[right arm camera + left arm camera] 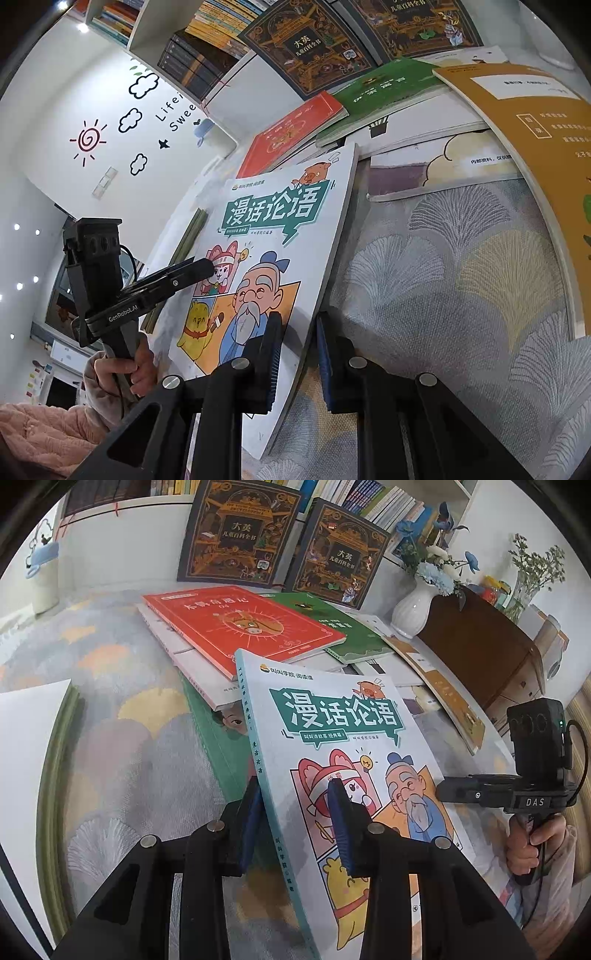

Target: Organize books

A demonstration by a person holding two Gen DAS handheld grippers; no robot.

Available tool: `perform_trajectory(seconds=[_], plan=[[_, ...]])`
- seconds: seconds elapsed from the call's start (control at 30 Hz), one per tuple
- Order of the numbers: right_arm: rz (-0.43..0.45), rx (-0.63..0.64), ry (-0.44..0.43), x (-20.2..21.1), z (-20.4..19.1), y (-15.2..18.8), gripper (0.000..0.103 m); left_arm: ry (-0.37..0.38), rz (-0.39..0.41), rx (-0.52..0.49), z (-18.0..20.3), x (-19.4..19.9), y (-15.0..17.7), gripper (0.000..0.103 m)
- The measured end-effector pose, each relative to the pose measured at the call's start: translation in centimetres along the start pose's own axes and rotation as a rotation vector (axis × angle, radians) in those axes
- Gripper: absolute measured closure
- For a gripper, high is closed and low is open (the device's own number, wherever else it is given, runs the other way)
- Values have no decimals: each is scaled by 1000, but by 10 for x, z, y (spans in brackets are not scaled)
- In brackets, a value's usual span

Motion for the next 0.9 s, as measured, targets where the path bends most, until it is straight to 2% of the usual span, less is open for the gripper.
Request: perform_trajectory(seconds=[0.2, 0.57, 0.7, 0.8, 0.83, 0.9], plan=[[-5, 46, 36, -2, -6, 0, 86, -3, 0, -3, 0, 0, 0, 69], [-15, 59, 52, -2, -6, 1, 84, -2, 0, -17, 1, -1, -1, 67], [-19, 80, 68, -1, -13, 1, 83, 30, -12, 25, 0, 3, -1, 68], [-1, 119, 57, 3, -25, 1, 86, 50, -4, 42, -2, 12, -3, 68], [7, 132, 32, 5, -32, 1, 87, 89, 3, 74, -3, 18, -5, 68], [8, 178, 41, 6, -42, 2, 87, 132, 5, 114, -5, 25, -6, 68]])
Point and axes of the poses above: each gripper's, at about its wrist camera, not at the fingertips, and x roughly against the way its jaws point, z to its right, y to its underside, the point moved 7 cm from there along -x, roughly the way its jaws point, and after that the axes turned 4 degrees about z, right-handed, at the moved point
